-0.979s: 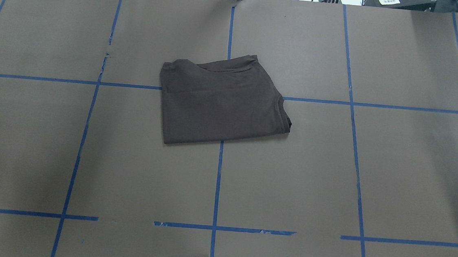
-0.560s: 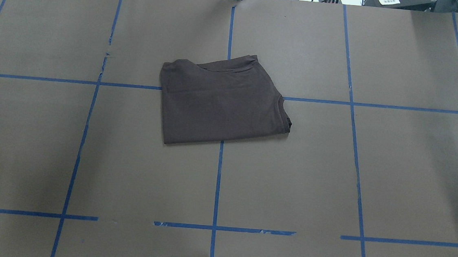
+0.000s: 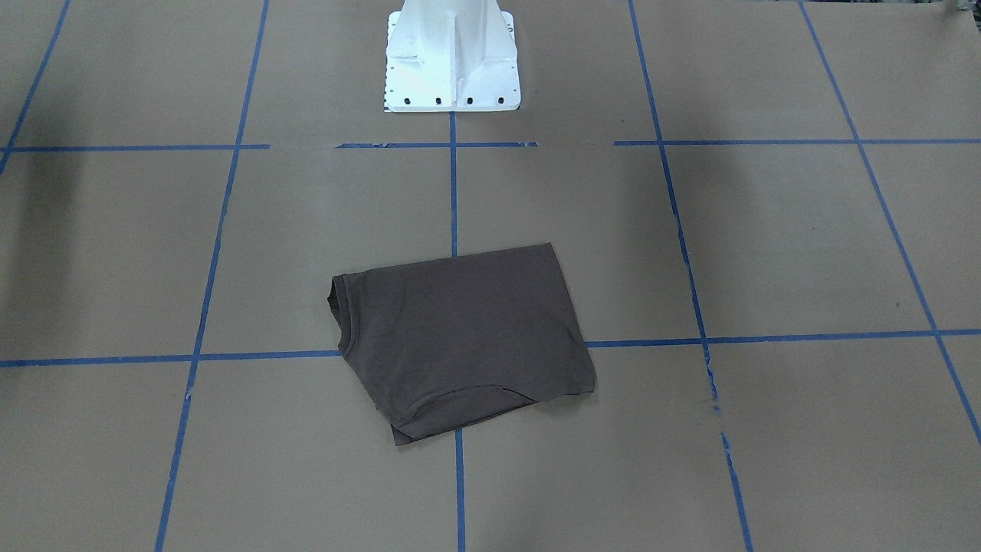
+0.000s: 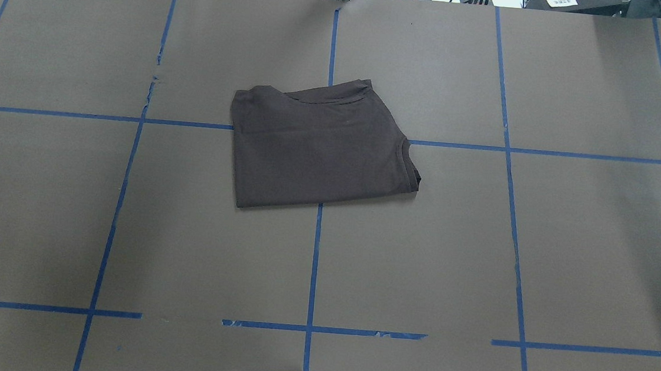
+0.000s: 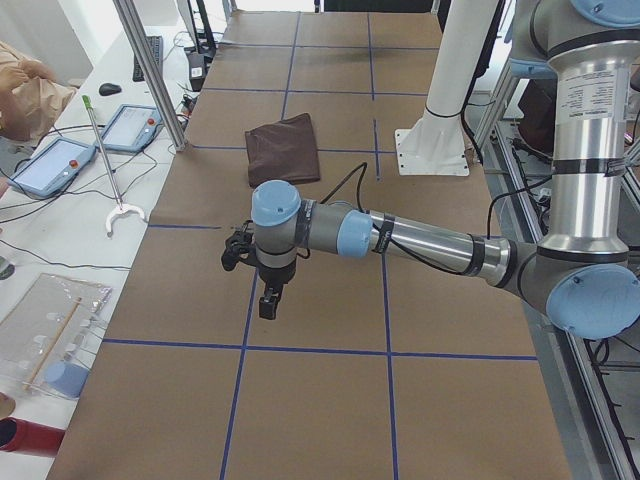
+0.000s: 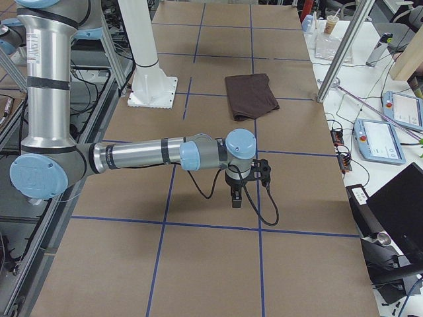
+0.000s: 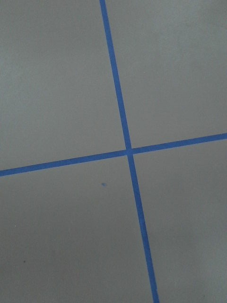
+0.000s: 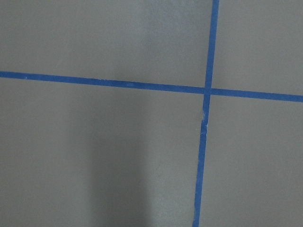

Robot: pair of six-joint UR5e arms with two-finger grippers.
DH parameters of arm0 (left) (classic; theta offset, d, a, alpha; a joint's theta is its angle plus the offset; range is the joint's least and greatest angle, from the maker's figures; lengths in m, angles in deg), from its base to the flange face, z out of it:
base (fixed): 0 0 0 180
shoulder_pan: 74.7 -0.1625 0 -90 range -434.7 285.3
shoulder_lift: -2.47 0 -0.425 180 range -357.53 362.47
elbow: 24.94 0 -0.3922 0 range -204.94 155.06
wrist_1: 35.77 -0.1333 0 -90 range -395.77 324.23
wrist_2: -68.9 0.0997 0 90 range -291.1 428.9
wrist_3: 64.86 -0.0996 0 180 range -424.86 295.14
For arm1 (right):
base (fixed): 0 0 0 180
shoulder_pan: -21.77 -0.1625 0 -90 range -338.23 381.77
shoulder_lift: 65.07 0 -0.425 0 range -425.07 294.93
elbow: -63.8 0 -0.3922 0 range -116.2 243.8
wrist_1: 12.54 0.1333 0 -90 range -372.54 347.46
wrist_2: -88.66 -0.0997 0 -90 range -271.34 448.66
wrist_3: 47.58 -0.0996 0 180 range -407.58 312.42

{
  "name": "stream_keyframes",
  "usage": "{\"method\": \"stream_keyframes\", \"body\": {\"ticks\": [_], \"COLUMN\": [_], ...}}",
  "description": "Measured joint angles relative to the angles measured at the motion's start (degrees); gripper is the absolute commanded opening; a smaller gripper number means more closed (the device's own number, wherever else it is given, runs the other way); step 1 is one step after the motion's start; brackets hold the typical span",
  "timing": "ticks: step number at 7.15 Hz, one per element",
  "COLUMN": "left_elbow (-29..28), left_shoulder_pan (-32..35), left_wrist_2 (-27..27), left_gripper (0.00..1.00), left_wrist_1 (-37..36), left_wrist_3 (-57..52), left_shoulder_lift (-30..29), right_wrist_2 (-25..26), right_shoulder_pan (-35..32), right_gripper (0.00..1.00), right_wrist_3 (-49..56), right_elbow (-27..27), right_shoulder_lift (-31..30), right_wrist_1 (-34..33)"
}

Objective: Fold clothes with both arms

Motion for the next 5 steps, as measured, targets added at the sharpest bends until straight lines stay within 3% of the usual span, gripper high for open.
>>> {"method": "stream_keyframes", "body": {"ticks": [2,5], "left_elbow": [1.90,-0.17], "left_shoulder_pan": [0.20,0.18], "left_wrist_2": [0.05,-0.26], "left_gripper": [1.00,1.00], "left_wrist_1": [0.07,0.07], "left_wrist_3": [-0.21,-0.70], "left_shoulder_lift": [0.88,0.65], "right_wrist_2": [1.18,5.65], "right_shoulder_pan": [-0.35,-0.39], "right_gripper": [1.00,1.00], "right_wrist_3": [-0.06,0.42], "right_elbow": [0.43,0.22], "right_shoulder_lift": [-0.15,-1.27], "right_wrist_1": [-1.12,-1.42]}}
